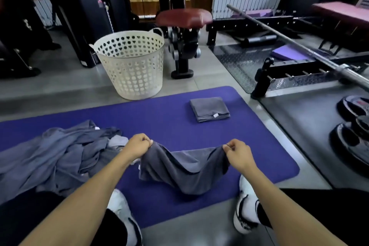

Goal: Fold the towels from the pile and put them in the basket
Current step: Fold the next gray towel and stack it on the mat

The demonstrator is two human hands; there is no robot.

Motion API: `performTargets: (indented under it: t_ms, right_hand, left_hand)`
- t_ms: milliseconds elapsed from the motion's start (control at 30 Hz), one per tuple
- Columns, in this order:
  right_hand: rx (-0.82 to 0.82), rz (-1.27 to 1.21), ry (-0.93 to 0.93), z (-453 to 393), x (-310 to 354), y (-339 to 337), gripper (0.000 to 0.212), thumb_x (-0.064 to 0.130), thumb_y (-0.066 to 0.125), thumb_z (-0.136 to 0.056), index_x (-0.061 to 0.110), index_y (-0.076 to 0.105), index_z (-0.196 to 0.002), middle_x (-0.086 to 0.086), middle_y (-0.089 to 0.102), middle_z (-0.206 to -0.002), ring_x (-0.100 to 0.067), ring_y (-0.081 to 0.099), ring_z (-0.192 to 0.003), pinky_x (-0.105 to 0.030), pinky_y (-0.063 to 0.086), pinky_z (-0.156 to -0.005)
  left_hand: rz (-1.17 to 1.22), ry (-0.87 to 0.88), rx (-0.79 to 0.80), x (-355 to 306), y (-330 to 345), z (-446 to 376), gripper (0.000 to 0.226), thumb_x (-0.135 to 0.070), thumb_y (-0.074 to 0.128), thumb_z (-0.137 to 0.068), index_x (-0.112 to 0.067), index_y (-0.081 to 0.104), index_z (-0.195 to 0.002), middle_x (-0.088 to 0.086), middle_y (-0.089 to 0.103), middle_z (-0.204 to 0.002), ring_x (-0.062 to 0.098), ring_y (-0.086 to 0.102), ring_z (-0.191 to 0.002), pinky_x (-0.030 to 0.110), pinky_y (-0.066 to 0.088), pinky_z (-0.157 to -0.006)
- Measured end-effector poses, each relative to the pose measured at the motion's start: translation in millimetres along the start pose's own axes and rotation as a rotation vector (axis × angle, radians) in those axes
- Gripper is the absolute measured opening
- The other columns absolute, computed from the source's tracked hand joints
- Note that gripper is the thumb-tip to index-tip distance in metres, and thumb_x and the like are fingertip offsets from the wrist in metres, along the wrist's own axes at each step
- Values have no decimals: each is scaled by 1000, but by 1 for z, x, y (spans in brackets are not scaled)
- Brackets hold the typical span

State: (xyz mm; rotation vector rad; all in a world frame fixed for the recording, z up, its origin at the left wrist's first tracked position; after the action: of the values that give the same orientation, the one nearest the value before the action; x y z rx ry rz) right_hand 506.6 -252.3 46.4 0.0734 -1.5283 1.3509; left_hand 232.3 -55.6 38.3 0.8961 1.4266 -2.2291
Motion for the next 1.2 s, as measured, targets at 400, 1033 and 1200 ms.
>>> performTargets:
  t_ms: [400,1033,1200]
  right_hand:
    - [182,-32,56,8,-70,69,14,25,66,-93,23,61,-81,3,68,-73,-18,61,-74,-26,45,-74]
    - [290,-273,65,-17,-89,71,18,14,77,-83,20,67,-97,7,68,-77,-9,64,-72,-26,51,-73]
    - [414,-43,101,-34,-126,84,18,7,69,-84,8,56,-72,-9,58,-69,-18,55,-69,-40,50,-74]
  left_hand:
    - [-34,-175,168,82,93,-3,24,-24,64,-94,-21,54,-72,-2,58,-73,31,63,-88,32,46,-75]
    - [236,333,552,-19,194,-16,10,-14,76,-84,-9,68,-82,15,69,-80,11,60,-76,37,51,-76]
    - [274,242,474,-33,207,-54,8,-12,72,-88,-19,71,-84,-6,66,-73,-5,57,-66,12,45,-69]
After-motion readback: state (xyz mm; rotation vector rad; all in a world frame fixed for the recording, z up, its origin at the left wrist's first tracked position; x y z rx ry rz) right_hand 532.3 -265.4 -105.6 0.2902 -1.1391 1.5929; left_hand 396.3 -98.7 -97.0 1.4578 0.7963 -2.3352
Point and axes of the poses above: each hand's wrist, its own z-axis away from the middle knuckle, its own y-axis out of the palm, x = y × z, the point moved 1 cm from there along -z, towards the middle knuckle
